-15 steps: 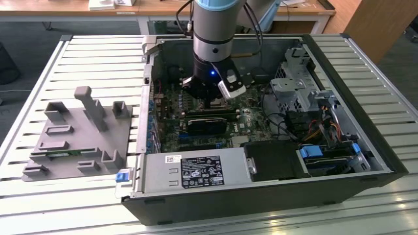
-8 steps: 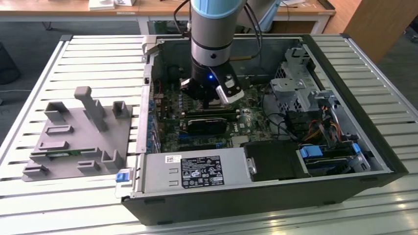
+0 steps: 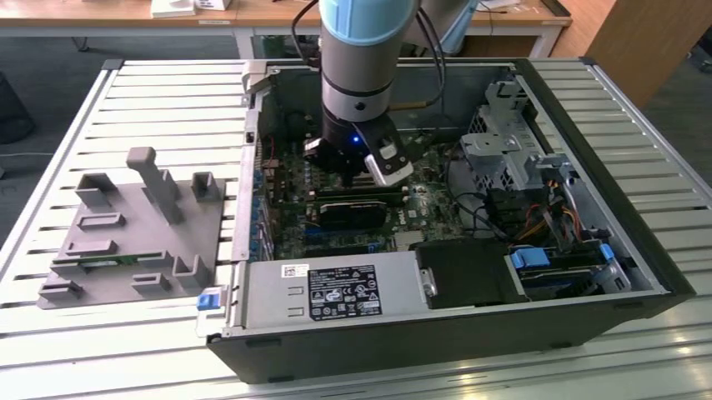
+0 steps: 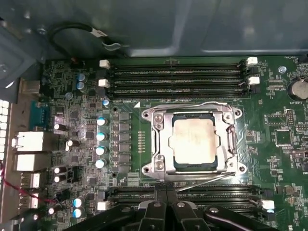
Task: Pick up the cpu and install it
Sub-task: 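Install the second cpu locking lever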
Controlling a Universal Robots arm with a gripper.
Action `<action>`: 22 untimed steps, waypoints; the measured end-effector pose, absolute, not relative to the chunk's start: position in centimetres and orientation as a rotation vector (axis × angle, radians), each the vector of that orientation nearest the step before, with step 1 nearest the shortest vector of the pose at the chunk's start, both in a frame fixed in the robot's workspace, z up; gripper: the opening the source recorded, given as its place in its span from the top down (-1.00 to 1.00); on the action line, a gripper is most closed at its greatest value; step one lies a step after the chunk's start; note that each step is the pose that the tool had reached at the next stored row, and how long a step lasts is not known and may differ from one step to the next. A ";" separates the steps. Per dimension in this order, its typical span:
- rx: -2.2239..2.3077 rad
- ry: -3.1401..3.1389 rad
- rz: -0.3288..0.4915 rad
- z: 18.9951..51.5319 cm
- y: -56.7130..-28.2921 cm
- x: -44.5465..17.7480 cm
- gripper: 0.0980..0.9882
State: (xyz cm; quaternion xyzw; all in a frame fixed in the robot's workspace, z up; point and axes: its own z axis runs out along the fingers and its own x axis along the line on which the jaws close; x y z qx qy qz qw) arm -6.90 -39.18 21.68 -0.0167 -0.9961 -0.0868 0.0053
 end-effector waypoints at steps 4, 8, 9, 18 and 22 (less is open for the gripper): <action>-0.051 -3.118 -0.303 21.5 -39.4 -7.2 0.98; -0.052 -3.117 -0.322 21.0 -39.4 -7.3 0.98; -0.051 -3.117 -0.324 20.8 -39.4 -7.3 0.98; -0.050 -3.119 -0.357 19.8 -39.4 -7.9 0.98; -0.051 -3.115 -0.381 19.6 -39.4 -7.9 0.98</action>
